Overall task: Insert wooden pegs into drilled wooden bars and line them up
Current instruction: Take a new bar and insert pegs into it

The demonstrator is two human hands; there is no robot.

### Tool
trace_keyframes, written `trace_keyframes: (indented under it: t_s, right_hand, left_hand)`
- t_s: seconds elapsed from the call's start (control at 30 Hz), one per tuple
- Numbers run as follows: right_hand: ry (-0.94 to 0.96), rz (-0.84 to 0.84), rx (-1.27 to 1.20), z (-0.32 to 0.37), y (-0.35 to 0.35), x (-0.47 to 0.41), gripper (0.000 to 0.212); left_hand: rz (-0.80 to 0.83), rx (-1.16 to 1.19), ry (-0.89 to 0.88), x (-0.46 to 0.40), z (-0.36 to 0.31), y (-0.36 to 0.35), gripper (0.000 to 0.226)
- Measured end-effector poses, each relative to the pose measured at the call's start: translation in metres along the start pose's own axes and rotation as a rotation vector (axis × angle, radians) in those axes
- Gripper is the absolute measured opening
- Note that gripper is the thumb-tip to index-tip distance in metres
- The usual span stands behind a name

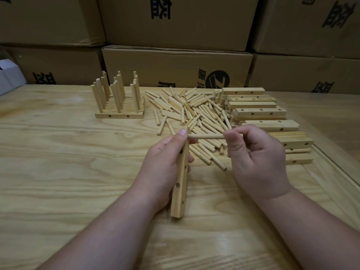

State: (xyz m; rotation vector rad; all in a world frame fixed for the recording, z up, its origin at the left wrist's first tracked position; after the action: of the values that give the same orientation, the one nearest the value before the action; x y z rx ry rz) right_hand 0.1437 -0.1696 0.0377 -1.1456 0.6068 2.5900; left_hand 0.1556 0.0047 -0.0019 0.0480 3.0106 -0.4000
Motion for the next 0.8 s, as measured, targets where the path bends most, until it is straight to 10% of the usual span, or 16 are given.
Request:
trace_keyframes:
  t_s: [0.8]
  right_hand:
    - [-0.036, 0.122, -0.126, 0.0046, -0.0047, 0.0032, 0.028]
  left_hand:
    - [0.069, -0.171, -0.026, 0.0023, 0.0003, -0.0029, 0.050]
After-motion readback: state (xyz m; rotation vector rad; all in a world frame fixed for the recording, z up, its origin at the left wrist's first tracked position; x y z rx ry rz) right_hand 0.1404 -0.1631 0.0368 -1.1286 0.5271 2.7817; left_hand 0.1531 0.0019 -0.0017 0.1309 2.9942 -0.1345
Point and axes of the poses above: each hand's wrist, its own x-axis away from the middle knuckle, its own y-axis out of the back of the hand, z = x × y, the point moved 4 cm from there along -x, towards the middle knuckle, and after that the axes turned 5 degrees about -y, right-handed, at the moved point
